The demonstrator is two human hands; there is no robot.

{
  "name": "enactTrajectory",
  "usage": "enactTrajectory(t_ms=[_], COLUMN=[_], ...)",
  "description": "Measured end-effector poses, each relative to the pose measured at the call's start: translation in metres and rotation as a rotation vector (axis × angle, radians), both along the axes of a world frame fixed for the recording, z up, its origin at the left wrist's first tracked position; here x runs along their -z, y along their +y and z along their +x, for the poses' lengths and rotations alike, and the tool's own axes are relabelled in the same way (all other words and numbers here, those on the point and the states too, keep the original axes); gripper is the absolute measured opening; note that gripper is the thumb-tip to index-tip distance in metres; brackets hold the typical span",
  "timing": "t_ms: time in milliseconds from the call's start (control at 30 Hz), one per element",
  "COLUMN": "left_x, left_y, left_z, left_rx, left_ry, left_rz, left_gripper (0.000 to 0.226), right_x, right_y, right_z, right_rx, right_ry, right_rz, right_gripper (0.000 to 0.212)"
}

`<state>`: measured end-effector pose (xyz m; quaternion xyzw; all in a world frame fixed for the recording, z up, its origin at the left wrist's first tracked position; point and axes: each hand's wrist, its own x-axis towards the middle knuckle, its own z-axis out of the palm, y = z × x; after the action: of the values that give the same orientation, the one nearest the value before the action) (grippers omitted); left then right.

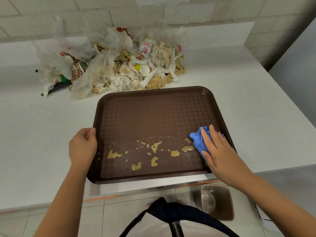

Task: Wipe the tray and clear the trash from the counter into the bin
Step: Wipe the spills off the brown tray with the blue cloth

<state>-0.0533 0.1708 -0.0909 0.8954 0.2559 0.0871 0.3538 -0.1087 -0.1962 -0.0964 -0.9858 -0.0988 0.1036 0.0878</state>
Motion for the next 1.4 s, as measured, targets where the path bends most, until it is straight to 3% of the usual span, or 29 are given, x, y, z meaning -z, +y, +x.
enactTrajectory(t_ms=[67, 167, 433, 533, 667, 767, 1033, 1233, 1400], left_x=[0.000, 0.002, 0.003, 0.003, 0.004, 0.006, 0.011, 0.016, 0.016], left_y=[0.000, 0.001, 0.002, 0.004, 0.011, 0.017, 0.014, 0.018, 0.021], left_z=[0.000, 0.001, 0.002, 0.001, 0.000, -0.001, -0.003, -0.002, -0.001], left_rx=[0.001, 0.000, -0.004, -0.003, 0.017, 0.047, 0.003, 0.000, 0.042], left_ry=[-0.002, -0.004, 0.000, -0.008, -0.015, -0.019, -0.083, -0.083, -0.063], left_rz=[-0.002, -0.011, -0.022, -0.041, -0.122, -0.153, -0.166, -0.161, -0.156], left_gripper=[0.035, 0.035, 0.036, 0.036, 0.034, 0.035, 0.031, 0.031, 0.029], right_x=[0.001, 0.003, 0.006, 0.002, -0.015, -0.015, 0.016, 0.011, 0.007], right_y=[0.005, 0.017, 0.058, 0.068, 0.040, 0.019, 0.076, 0.120, 0.159], right_z=[-0.007, -0.009, -0.011, -0.012, 0.000, 0.000, -0.006, -0.001, 0.007], right_rx=[0.059, 0.180, 0.438, 0.385, 0.140, -0.013, 0.228, 0.150, 0.080], right_ry=[-0.012, -0.016, -0.051, -0.003, 0.184, 0.100, -0.033, -0.028, 0.006], right_rz=[0.015, 0.035, 0.087, 0.093, 0.071, -0.010, 0.075, 0.078, 0.097], right_gripper=[0.069, 0.057, 0.071, 0.075, 0.064, 0.072, 0.082, 0.092, 0.085])
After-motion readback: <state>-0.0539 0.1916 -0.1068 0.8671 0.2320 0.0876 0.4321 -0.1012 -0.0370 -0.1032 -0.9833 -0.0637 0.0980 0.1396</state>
